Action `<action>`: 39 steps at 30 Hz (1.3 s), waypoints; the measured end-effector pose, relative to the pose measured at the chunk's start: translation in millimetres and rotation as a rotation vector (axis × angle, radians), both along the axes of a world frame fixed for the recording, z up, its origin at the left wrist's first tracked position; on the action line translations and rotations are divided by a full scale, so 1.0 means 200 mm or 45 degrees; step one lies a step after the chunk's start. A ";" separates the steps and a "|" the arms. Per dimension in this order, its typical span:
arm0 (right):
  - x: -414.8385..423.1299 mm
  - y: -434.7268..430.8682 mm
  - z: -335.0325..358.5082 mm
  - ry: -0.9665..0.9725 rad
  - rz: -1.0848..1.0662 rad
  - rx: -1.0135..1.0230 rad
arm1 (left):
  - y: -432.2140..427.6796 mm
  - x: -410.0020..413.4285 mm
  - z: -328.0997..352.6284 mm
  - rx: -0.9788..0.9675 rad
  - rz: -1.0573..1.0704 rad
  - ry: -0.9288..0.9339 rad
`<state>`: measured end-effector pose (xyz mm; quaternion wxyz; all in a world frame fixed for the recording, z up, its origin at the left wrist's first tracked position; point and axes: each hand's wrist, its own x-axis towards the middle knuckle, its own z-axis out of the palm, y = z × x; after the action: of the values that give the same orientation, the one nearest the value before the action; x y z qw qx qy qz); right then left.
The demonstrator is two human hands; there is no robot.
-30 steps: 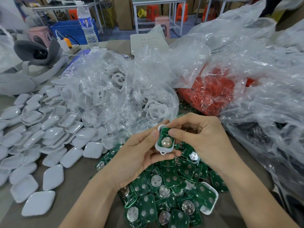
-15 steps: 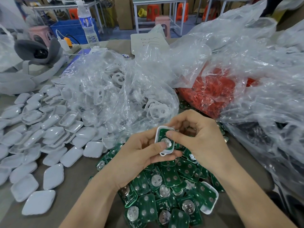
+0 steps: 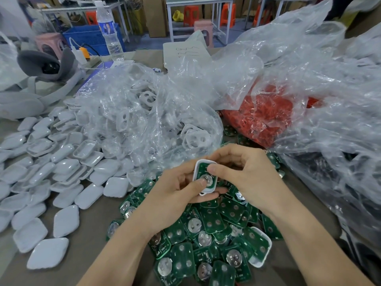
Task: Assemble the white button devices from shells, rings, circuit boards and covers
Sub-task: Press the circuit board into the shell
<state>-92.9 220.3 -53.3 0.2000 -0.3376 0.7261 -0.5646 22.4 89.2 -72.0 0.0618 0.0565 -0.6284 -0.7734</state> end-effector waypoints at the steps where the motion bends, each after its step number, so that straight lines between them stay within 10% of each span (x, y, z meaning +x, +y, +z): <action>1: 0.00 0.00 0.00 0.005 0.002 0.000 | 0.00 0.00 0.00 -0.018 0.014 -0.003; 39: -0.01 0.03 0.02 -0.111 -0.003 -0.119 | 0.01 -0.02 0.00 -0.056 0.256 -0.010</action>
<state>-95.6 225.4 -48.5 0.2148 -0.3208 0.6900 -0.6122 18.8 92.2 -72.5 0.1377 0.1209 -0.6365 -0.7492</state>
